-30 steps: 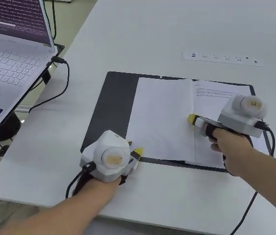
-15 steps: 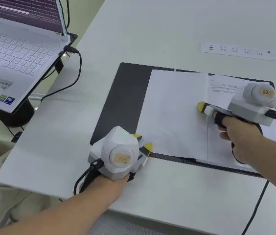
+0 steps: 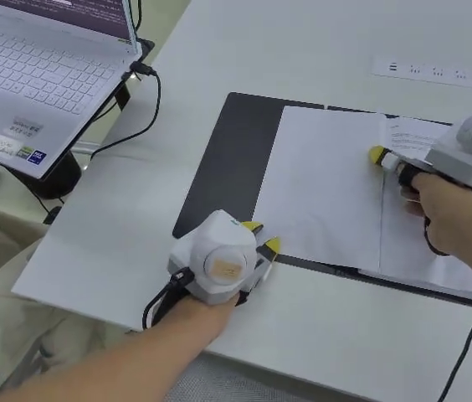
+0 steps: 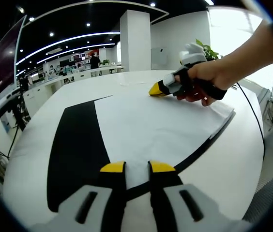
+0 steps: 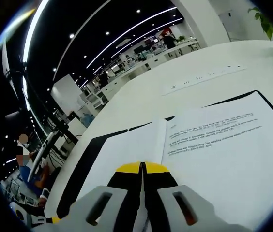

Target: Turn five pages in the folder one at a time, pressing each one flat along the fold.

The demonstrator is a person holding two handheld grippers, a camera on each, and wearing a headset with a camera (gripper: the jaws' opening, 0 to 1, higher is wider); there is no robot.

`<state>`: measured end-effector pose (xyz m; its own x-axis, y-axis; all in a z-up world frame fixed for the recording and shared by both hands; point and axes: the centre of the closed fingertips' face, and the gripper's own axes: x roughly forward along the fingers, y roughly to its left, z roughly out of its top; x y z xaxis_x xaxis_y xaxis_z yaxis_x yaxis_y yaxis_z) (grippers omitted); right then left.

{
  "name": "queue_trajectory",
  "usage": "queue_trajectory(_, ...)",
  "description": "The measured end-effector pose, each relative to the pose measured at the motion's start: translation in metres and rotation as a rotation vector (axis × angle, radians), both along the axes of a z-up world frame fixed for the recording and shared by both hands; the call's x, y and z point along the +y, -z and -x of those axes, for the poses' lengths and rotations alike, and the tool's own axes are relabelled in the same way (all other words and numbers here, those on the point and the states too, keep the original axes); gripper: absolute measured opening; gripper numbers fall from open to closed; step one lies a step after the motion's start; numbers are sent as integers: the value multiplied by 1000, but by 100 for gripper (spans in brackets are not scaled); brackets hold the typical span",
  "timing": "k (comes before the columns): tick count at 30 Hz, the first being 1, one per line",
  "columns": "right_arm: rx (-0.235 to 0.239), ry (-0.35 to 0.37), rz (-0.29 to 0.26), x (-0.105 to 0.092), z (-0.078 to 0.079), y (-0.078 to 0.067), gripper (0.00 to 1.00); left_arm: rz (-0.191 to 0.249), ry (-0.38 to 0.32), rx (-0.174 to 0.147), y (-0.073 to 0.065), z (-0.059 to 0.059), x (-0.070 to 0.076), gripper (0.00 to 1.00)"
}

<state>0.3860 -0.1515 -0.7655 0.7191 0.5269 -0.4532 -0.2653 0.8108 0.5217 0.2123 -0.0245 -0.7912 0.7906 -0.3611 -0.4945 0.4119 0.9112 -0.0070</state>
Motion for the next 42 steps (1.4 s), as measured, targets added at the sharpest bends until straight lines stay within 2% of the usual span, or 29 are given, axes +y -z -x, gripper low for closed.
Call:
queue_trajectory(4,3,9,-2,-2,-14,3,0,0,-1,-5,-1,1,0,16)
queue_trajectory(10,11,18,1,-7,-47,12,0,8,-7,-10,0,0,0,16)
queue_trajectory(13,-6,27,17,-9,-60,14,0,9,-8,-11,0,0,0,16)
queue_trajectory(19,-19,84,16,-16,-86,18,0,9,-12,-11,-1,0,0,16)
queue_trajectory(23,-36,105,31,-18,-97,18,0,12,-14,-10,-1,0,0,16)
queue_trajectory(26,-44,110,39,-18,-98,18,0,12,-14,-9,-1,0,0,16)
queue_trajectory(31,-27,129,4,-21,-94,18,0,12,-14,-9,-1,0,0,16)
queue_trajectory(35,8,116,-41,-19,-78,17,0,13,-14,-9,-1,0,0,16)
queue_trajectory(42,0,80,-49,-16,-53,14,0,13,-14,-10,-1,-1,0,16)
